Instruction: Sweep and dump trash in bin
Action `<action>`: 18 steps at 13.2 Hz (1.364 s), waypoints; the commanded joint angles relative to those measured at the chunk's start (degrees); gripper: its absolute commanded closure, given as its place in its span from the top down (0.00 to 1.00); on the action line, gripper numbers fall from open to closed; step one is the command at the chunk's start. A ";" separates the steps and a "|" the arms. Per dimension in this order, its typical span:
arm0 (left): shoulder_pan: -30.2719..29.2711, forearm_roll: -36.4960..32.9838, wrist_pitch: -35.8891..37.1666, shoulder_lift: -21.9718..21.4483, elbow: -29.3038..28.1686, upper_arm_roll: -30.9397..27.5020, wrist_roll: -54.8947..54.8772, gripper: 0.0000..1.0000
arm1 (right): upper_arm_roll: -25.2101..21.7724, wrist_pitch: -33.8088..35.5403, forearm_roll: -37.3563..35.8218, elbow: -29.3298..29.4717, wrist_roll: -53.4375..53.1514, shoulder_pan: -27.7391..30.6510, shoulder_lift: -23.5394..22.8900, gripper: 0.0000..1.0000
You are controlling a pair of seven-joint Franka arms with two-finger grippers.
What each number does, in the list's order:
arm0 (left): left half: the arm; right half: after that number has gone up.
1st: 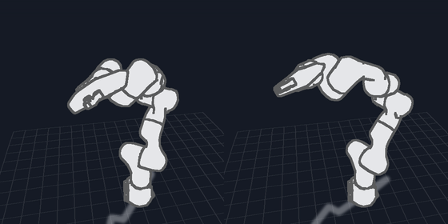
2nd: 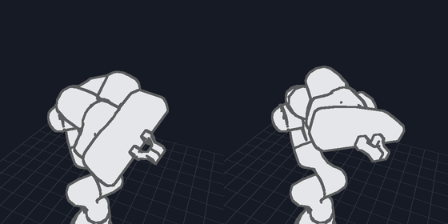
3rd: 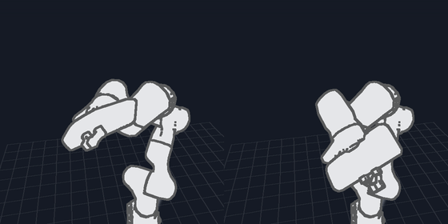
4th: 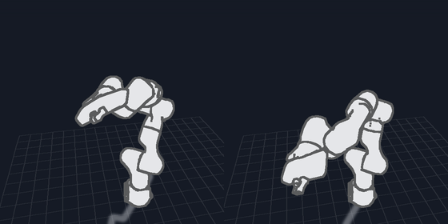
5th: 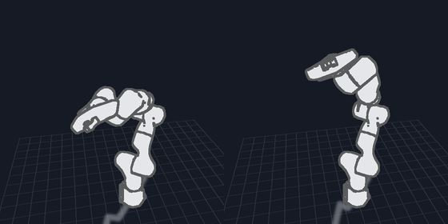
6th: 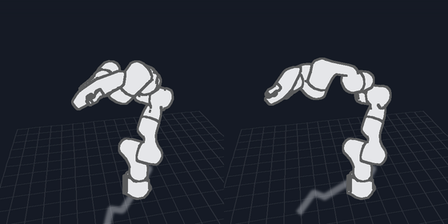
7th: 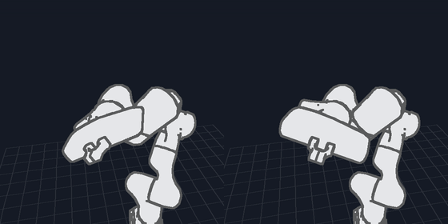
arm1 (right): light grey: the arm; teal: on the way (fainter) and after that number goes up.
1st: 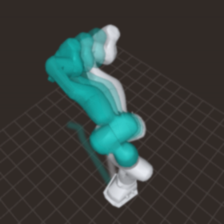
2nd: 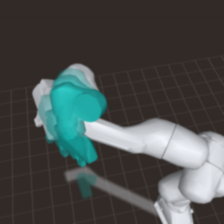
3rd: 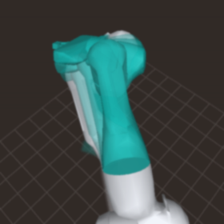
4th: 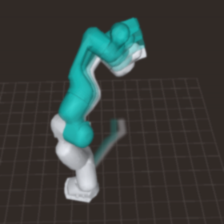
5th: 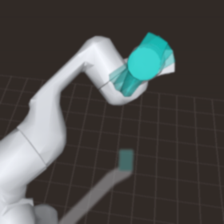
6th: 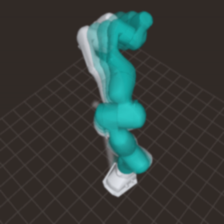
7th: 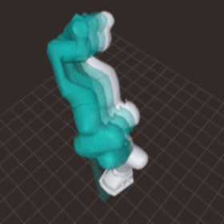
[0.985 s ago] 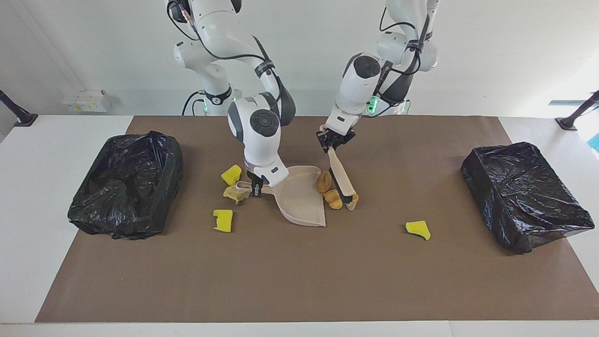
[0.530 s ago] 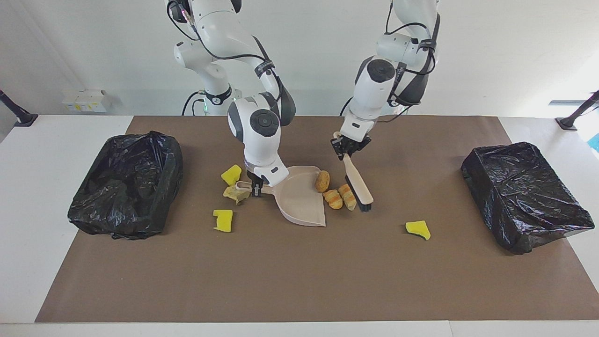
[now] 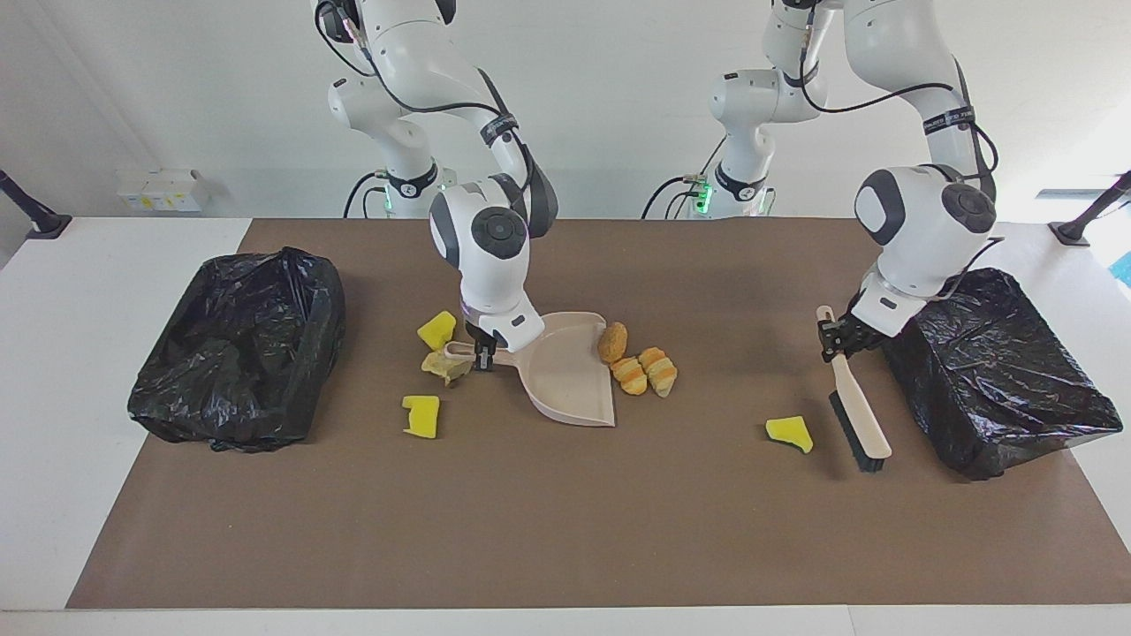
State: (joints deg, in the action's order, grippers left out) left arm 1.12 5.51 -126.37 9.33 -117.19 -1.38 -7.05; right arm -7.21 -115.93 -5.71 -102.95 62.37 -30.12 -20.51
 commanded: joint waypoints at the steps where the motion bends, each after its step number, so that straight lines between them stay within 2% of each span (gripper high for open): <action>1: 3.26 -1.47 1.03 0.61 0.22 0.94 -1.74 0.00 | 0.18 -0.96 0.08 -2.78 1.17 0.15 1.53 0.00; 5: 10.64 -1.47 4.46 -1.84 -3.02 1.11 -3.15 0.00 | 0.18 -0.96 0.08 -2.70 1.09 0.15 1.62 0.00; 7: 14.68 -1.21 4.47 -3.17 -5.05 1.20 -0.53 0.00 | 0.18 -0.87 0.08 -2.78 1.08 0.15 1.62 0.00; 11: 23.21 -0.51 3.77 -5.81 -8.39 1.46 18.15 0.00 | 0.18 -0.96 0.08 -2.96 1.08 0.15 1.62 0.00; 13: 26.29 2.20 3.59 -6.42 -9.01 1.46 26.79 0.00 | 0.18 -0.96 0.08 -2.96 1.08 0.15 1.62 0.00; 18: 34.28 10.38 -0.35 -5.90 -9.02 1.46 28.49 0.00 | 0.18 -0.96 0.08 -2.96 1.08 0.15 1.62 0.00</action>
State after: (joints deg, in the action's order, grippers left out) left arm 31.22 12.78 -124.10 4.48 -124.50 0.99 20.47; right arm -7.21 -115.99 -5.71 -103.63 62.37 -30.14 -20.02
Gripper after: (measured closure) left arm 0.740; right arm 0.683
